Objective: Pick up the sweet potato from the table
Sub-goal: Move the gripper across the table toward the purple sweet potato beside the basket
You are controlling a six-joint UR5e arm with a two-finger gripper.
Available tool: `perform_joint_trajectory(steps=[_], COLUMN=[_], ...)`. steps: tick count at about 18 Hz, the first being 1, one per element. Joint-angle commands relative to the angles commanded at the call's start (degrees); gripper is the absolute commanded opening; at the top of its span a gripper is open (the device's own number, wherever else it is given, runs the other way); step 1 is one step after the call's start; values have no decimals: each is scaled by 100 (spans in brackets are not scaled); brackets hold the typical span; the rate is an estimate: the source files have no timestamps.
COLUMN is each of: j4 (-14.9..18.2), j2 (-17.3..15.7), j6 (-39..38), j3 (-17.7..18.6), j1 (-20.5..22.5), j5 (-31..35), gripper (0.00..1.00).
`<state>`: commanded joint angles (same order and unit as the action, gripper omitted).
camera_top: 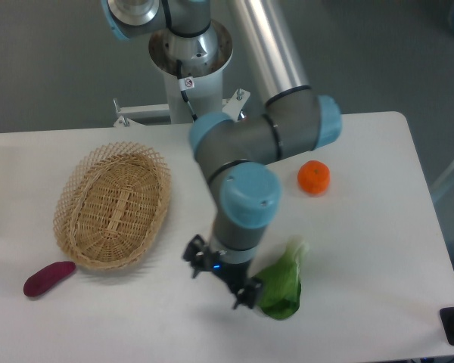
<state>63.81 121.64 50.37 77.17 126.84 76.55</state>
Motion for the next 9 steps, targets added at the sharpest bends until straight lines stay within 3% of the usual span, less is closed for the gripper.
perform_joint_trajectory(steps=[5,9], j4=[-307,-352], j2=[70,202], j6=[-765,-853], j3=[17,26], j1=[-712,-1239], j5=[9,9], gripper=[100,100])
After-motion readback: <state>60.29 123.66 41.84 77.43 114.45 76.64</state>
